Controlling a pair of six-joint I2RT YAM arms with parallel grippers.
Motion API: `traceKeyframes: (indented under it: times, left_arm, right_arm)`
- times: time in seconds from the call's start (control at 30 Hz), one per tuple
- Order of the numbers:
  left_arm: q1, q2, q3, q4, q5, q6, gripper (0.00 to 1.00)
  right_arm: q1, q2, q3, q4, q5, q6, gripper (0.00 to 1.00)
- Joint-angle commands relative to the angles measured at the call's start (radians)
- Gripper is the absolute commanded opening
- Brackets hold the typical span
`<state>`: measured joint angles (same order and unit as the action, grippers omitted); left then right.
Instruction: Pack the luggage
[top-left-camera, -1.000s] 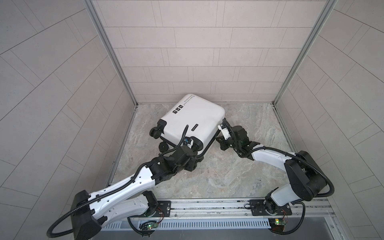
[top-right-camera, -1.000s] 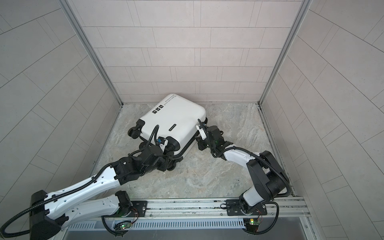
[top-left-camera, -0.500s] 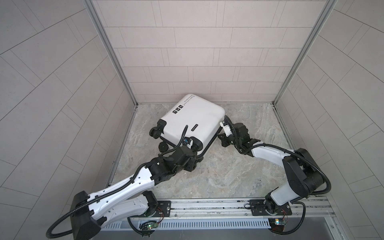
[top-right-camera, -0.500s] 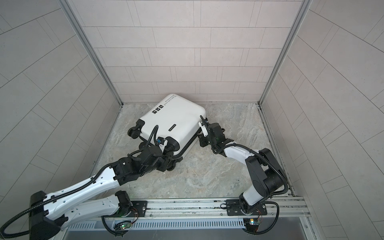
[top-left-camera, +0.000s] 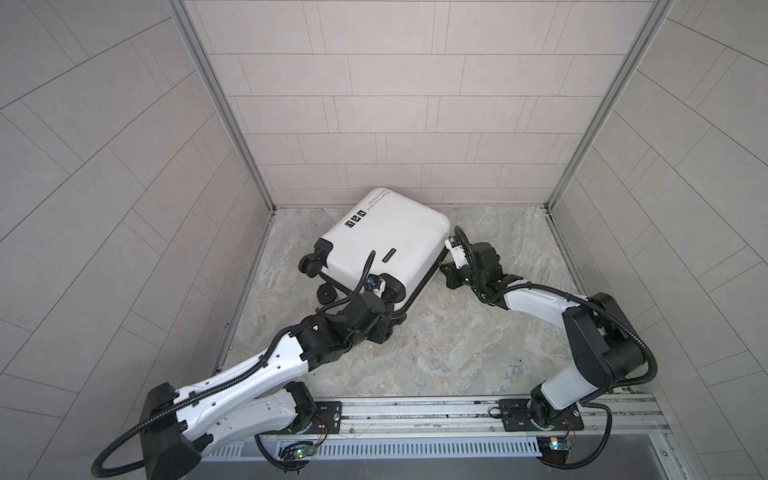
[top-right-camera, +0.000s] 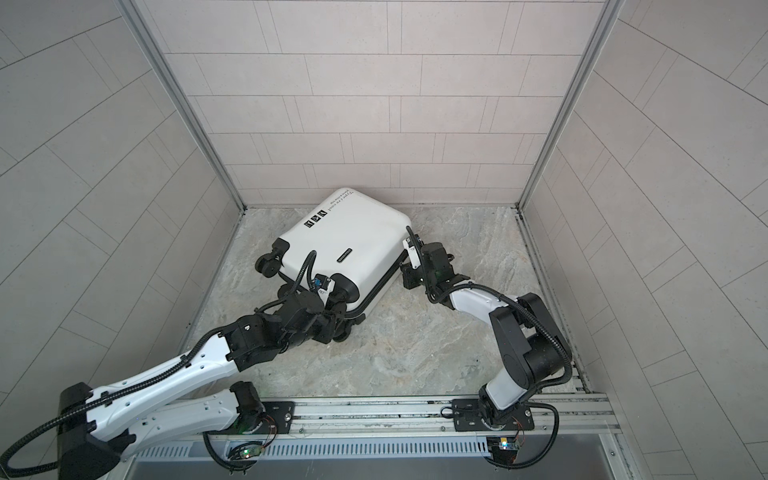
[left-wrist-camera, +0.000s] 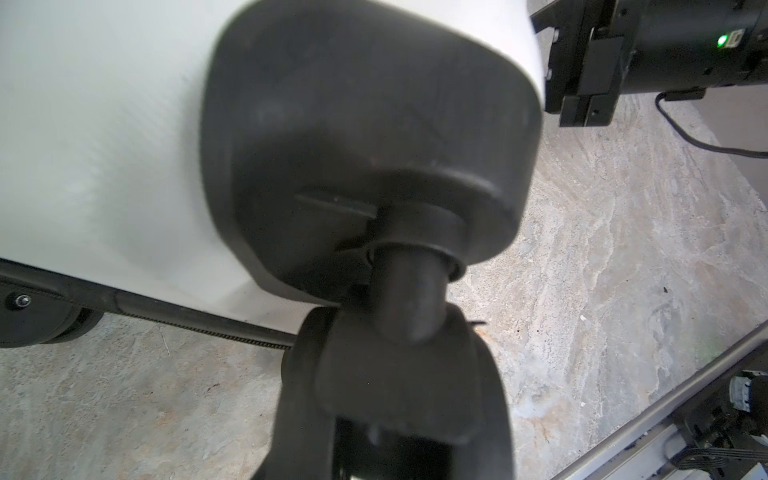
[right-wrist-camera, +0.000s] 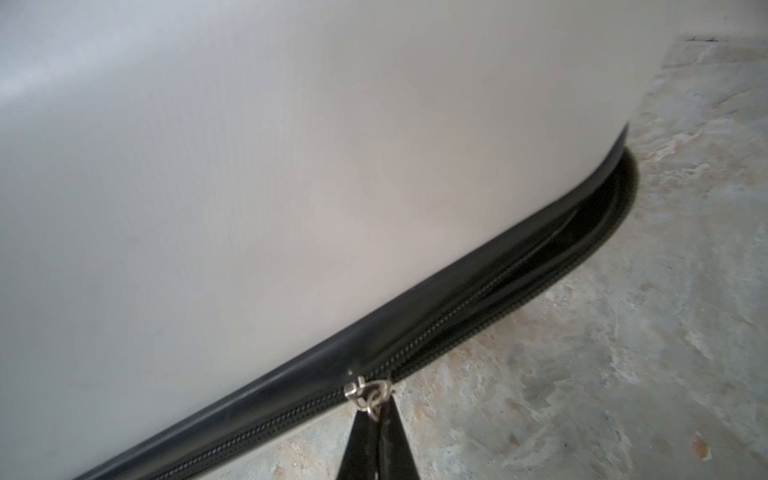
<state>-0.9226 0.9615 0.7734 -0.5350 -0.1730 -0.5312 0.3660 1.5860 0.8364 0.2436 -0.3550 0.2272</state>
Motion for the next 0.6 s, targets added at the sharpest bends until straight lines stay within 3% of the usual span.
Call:
traceKeyframes:
  times: [0.0, 0.57]
  left_arm:
    - [0.026, -0.062, 0.004, -0.028, -0.122, -0.082, 0.00]
    - [0.027, -0.070, 0.000, -0.035, -0.116, -0.083, 0.00]
  right_arm:
    - [-0.051, 0.012, 0.028, 0.019, 0.090, 0.026, 0.00]
    - [-0.117, 0.077, 0.086, 0.048, 0.084, 0.078, 0.00]
